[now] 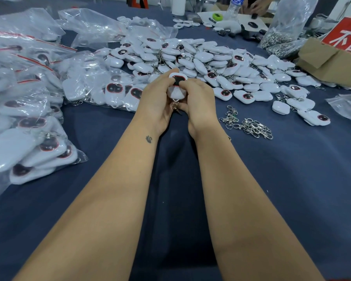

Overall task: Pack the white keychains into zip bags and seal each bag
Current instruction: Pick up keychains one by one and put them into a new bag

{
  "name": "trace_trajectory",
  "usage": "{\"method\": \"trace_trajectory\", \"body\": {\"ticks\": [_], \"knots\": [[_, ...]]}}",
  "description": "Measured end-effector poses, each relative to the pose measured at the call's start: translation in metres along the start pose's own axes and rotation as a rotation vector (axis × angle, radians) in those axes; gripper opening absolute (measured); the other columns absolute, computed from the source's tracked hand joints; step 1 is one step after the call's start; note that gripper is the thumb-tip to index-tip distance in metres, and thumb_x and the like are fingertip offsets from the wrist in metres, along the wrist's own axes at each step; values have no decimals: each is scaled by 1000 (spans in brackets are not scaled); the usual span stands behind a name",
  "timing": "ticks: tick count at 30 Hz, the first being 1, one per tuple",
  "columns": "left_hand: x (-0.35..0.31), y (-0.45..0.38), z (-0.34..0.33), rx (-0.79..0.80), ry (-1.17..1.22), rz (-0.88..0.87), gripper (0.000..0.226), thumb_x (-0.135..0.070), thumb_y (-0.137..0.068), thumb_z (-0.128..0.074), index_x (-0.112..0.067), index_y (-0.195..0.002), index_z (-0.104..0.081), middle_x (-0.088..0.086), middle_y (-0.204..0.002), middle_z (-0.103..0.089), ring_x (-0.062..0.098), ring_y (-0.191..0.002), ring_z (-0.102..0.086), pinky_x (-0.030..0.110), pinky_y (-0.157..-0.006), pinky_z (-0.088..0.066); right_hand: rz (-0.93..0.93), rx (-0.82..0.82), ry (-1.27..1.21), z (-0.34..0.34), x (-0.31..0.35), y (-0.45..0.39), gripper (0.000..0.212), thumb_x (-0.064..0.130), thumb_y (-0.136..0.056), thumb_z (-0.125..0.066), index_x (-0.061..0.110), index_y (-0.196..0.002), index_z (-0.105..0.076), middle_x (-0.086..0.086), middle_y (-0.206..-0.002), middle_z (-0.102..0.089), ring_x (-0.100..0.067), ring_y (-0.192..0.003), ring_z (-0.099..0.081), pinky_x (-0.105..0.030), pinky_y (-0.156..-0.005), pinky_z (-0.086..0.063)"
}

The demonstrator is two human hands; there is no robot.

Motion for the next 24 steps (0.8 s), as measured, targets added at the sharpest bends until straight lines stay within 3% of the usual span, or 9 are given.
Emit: {"method": "trace_trajectory", "body": {"ticks": [3,10,13,17,24], "knots": [[0,1,-1,6,-10,-1,38,-6,-100,-41,0,-134,-55,6,-87,-67,13,-70,-64,22,-55,-49,-2,-15,-13,2,0,0,16,5,-89,-55,11,-75,-60,-6,-73,-58,-22,-75,-54,-36,-67,-47],[0,4,-3,21,60,19,26,-3,-95,-40,-5,-107,-64,6,-80,-67,13,-66,-65,22,-58,-49,13,-28,60,2,1,0,11,8,-89,-58,11,-79,-62,-9,-79,-64,-21,-76,-58,-37,-71,-49],[0,4,-3,15,42,22,28,-3,-95,-40,-3,-111,-63,8,-83,-65,14,-67,-63,21,-55,-49,23,-30,71,3,1,-1,14,7,-89,-57,12,-76,-60,-8,-78,-64,-20,-75,-57,-36,-69,-49],[1,3,-4,21,4,20,27,-3,-94,-41,-3,-109,-63,8,-83,-64,15,-67,-61,23,-58,-44,16,-47,70,3,1,-1,8,9,-88,-58,7,-87,-66,-11,-83,-66,-21,-78,-58,-38,-73,-50],[-3,2,-1,-1,-35,-30,26,1,-92,-48,-1,-108,-67,6,-77,-67,13,-65,-64,21,-54,-50,9,-53,60,2,-1,-3,9,11,-88,-61,5,-90,-67,-10,-82,-65,-22,-79,-56,-40,-76,-46]]}}
Point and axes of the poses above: each hand's wrist, its own y-axis away from the middle knuckle, its own z-axis out of the back of the hand, x = y × z, the point moved 10 cm from there along -y, towards the middle knuckle
